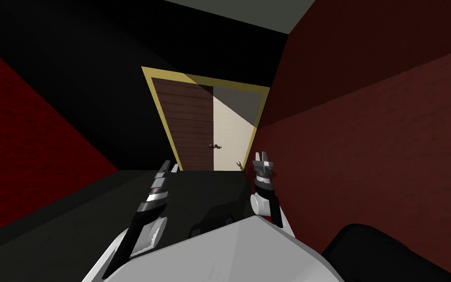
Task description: Pull the door open
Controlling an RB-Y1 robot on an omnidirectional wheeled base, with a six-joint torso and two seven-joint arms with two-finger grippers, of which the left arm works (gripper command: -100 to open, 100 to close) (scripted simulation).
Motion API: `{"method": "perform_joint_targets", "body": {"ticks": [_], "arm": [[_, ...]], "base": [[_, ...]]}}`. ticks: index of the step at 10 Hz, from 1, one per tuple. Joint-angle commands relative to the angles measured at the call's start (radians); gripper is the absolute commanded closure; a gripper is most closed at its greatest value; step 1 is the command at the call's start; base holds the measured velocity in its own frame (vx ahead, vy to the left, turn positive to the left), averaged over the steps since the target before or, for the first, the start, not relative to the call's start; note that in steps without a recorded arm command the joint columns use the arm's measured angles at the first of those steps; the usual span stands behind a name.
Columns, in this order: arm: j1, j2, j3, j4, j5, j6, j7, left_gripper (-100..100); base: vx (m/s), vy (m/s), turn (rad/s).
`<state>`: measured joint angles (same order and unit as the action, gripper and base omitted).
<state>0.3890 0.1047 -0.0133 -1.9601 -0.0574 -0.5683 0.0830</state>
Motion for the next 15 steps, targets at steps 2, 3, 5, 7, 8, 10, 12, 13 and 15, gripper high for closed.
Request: {"method": "perform_joint_targets", "body": {"ticks": [2,3,5,7,8,10,12,13,15], "arm": [[-0.015,0.015,0.005,0.069,0.009,-0.017,0.012,-100],[-0.019,0.018,0.006,0.09,0.012,-0.022,0.015,-100],[-0.029,0.025,0.007,0.131,0.017,-0.032,0.02,-100],[-0.038,0.032,0.009,0.174,0.021,-0.042,0.026,-100],[-0.043,0.036,0.01,0.195,0.024,-0.047,0.029,-100],[-0.053,0.043,0.012,0.239,0.029,-0.058,0.035,-100],[-0.063,0.05,0.013,0.283,0.034,-0.069,0.041,-100],[-0.068,0.053,0.014,0.306,0.037,-0.074,0.044,-100],[-0.078,0.061,0.016,0.351,0.042,-0.085,0.05,-100]], "base": [[0.116,-0.037,-0.05],[0.151,-0.036,-0.066],[0.125,-0.021,-0.042],[0.1,-0.018,-0.041],[0.103,-0.039,-0.046],[0.092,-0.032,-0.047],[0.102,-0.016,-0.047],[0.089,-0.029,-0.048],[0.114,-0.022,-0.044]]}}
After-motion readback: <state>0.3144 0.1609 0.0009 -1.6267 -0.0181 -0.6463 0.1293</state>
